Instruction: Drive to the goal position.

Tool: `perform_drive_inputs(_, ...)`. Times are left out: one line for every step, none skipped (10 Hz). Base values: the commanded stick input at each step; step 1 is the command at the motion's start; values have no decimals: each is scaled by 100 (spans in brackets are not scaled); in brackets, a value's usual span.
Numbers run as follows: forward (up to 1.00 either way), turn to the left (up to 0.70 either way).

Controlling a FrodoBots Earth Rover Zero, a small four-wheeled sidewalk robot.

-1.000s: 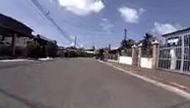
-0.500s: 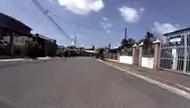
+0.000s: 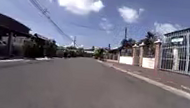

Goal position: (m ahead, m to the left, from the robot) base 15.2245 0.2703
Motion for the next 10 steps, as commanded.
perform_drive_inputs(45, 0)
perform_drive_inputs(45, 0)
perform_drive_inputs(45, 0)
perform_drive_inputs(45, 0)
perform_drive_inputs(45, 0)
perform_drive_inputs(45, 0)
perform_drive_inputs(45, 0)
perform_drive_inputs(45, 0)
perform_drive_inputs(45, 0)
perform_drive_inputs(45, 0)
